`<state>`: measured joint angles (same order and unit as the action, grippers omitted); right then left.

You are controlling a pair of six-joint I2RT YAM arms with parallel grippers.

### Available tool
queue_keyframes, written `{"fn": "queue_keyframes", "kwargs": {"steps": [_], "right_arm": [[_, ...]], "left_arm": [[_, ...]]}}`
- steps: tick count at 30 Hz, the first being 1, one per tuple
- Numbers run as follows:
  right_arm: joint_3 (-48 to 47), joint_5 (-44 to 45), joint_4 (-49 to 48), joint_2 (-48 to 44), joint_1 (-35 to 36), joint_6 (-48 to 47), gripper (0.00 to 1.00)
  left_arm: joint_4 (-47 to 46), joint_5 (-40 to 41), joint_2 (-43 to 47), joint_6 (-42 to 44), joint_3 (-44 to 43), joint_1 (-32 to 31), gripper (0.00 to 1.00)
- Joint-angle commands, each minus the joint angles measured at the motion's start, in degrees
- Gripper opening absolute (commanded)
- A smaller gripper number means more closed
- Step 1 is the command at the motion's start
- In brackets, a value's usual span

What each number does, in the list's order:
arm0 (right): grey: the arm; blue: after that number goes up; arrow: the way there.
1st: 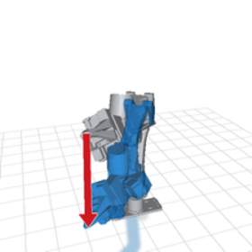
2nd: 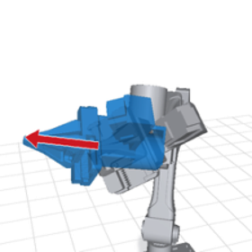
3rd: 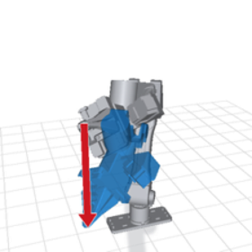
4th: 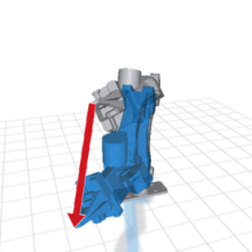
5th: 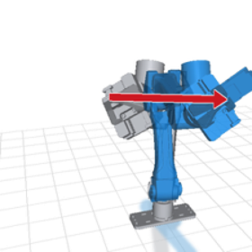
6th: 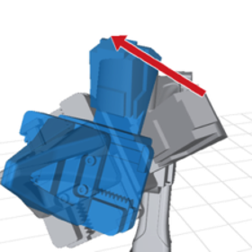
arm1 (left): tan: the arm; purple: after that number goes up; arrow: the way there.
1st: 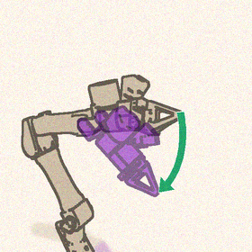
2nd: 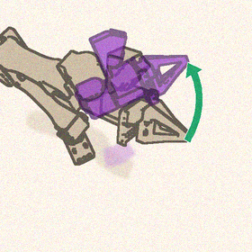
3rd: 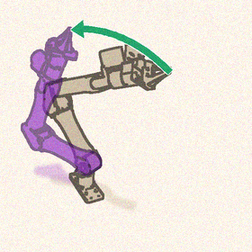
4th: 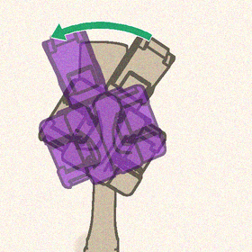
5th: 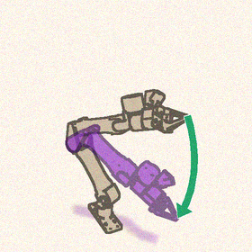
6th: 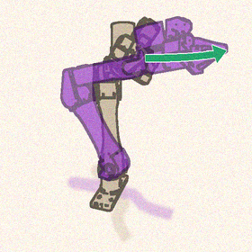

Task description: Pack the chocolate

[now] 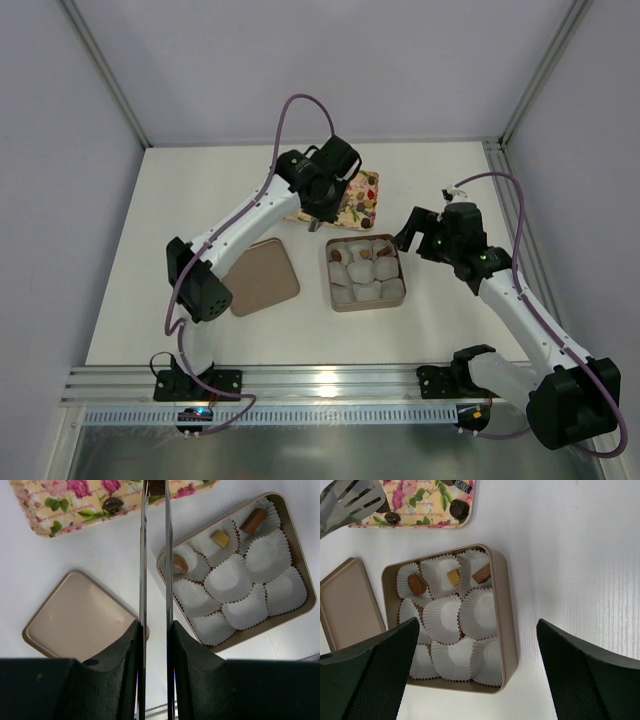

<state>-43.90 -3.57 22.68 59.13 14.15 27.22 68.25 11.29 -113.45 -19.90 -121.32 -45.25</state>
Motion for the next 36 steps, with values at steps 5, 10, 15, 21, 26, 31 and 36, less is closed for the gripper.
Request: {"fn": "queue_keyframes", "kwargs": {"steps": [5, 10, 15, 21, 26, 31, 36], "right_arm": [[0.6, 0.1, -2.2, -1.8, 0.3, 0.8, 0.99], [0.8, 0.2, -1.8, -2.9, 0.3, 1.1, 0.99], [1.3, 0.1, -1.3, -3.7, 0.3, 1.3, 0.99], [2.0, -0.1, -1.1, -5.2, 0.3, 1.7, 0.99], [2.7, -0.5, -0.9, -5.7, 0.3, 2.0, 0.99], [2.7, -0.5, -0.7, -5.6, 0.3, 2.0, 0.99], [2.7, -0.4, -0.6, -5.8, 0.3, 2.0, 0.99]], "left_arm": [[0.4, 1.4, 8.5, -3.3, 4.5, -4.0, 0.26], [0.0, 2.4, 12.0, -5.1, 8.6, -7.1, 0.26], [0.2, 3.6, 15.5, -6.8, 13.3, -10.5, 0.26], [-0.1, 4.9, 19.7, -9.5, 19.9, -14.1, 0.26], [-1.6, 4.6, 22.0, -11.3, 25.6, -15.3, 0.26], [-2.2, 4.4, 22.3, -11.8, 27.8, -16.4, 0.26], [-2.5, 4.0, 22.3, -12.0, 28.9, -16.8, 0.27]]}}
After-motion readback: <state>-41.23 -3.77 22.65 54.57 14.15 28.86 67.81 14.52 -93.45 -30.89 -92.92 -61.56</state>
